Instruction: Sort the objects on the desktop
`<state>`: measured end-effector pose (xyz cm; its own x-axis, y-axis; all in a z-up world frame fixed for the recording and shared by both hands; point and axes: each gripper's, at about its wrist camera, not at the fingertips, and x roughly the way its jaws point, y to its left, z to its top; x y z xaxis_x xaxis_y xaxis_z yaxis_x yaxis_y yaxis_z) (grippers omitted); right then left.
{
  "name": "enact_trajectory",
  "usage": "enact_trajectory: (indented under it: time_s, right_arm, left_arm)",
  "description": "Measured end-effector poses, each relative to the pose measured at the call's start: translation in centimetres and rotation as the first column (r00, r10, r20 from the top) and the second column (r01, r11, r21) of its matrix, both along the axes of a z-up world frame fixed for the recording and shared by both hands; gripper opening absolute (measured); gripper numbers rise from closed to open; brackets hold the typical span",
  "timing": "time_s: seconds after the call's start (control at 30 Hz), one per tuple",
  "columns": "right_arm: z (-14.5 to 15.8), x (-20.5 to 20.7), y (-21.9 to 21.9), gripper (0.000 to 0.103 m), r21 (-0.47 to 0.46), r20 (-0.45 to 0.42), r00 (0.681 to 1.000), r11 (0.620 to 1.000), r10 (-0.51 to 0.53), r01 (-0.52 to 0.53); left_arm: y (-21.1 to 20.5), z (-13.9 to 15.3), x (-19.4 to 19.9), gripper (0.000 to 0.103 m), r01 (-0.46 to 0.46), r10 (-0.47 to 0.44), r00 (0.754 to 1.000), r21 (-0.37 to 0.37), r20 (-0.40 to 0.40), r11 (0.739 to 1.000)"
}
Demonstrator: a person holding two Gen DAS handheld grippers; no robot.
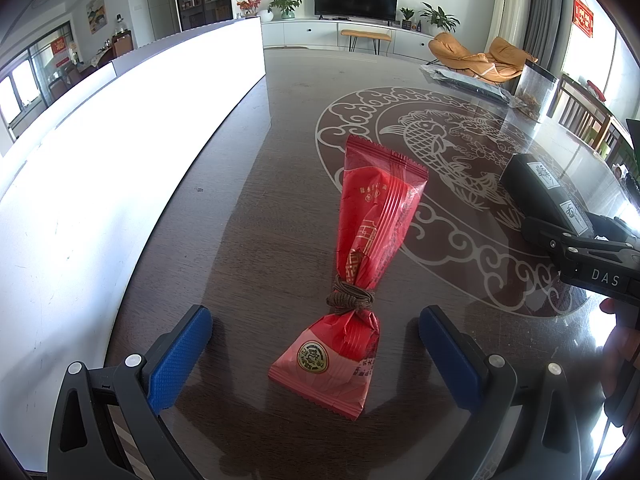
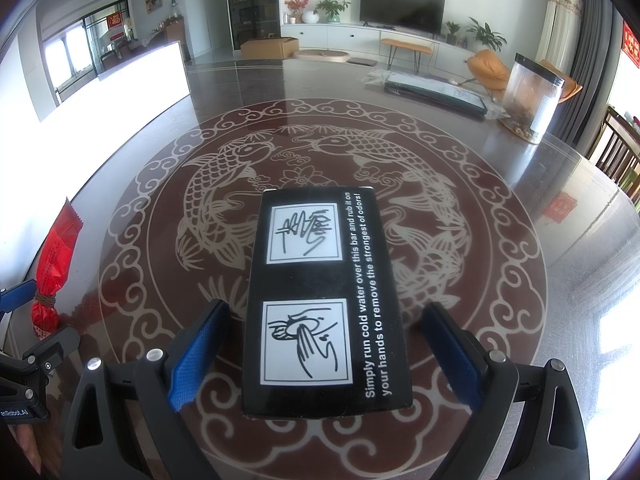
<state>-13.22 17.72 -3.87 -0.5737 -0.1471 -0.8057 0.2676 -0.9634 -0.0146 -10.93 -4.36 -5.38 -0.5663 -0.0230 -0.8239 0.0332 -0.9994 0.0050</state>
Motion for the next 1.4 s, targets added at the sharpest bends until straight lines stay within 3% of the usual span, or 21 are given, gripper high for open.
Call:
enact_trajectory:
  time_s: [1.27, 1.4]
  right_arm:
    - [-0.11, 0.03, -0.02, 0.099, -0.001, 0.004, 1.0, 1.0, 0.007, -0.007]
    - [-0.17, -0.09, -0.2, 0.103, -0.004, 0.022, 0.999, 1.0, 0.024, -0.024]
  left_arm:
    - [0.01, -0.01, 0.07, 0.103, 0.001, -0.001, 1.0, 0.001, 0.001, 1.0]
    - [-0.3, 0.14, 0.41, 0.103, 0.005, -0.005, 1.0, 0.005, 0.001, 1.0]
